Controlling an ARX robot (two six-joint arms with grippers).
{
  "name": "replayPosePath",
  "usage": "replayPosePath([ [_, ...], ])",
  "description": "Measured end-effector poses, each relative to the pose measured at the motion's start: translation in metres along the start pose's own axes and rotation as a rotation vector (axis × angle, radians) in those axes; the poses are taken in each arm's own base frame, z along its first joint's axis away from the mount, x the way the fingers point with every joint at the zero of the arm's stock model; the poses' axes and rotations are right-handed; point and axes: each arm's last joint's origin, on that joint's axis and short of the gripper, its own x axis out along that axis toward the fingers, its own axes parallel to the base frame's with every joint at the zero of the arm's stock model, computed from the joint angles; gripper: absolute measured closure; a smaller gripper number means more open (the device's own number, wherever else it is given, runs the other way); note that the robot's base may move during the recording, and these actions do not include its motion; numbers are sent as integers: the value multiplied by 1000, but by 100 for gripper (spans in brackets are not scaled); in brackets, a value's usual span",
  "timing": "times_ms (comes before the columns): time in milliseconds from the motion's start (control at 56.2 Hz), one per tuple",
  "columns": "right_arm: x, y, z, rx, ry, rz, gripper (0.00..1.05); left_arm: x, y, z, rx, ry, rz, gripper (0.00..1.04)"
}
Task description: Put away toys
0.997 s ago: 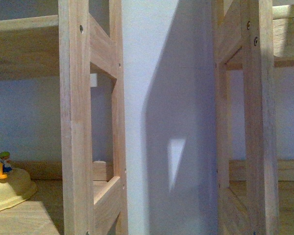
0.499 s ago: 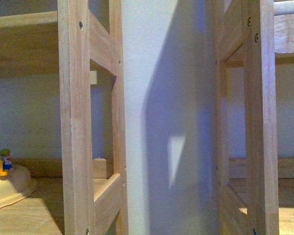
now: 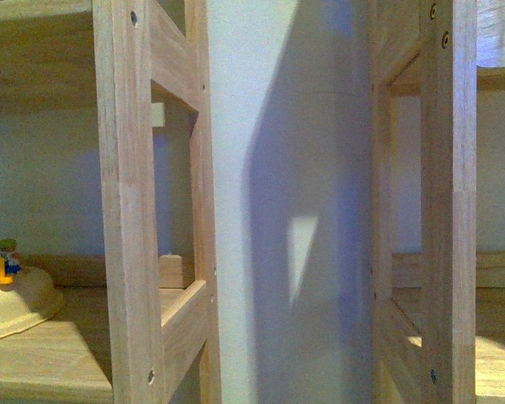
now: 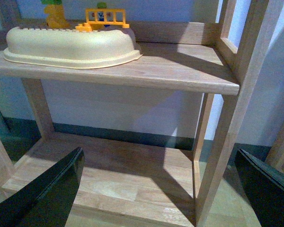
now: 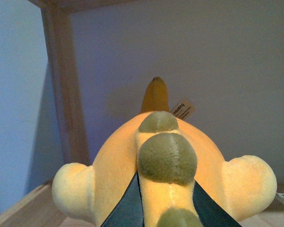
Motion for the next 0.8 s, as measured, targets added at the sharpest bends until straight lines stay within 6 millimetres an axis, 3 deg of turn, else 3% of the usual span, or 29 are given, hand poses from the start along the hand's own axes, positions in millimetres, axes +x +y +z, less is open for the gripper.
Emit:
replayPosePath([
  [463, 39, 36, -44, 77, 39, 89, 95, 0, 0, 0, 0, 0, 0, 6],
  [801, 48, 53, -55, 100, 21, 133, 95, 0, 0, 0, 0, 0, 0, 6],
])
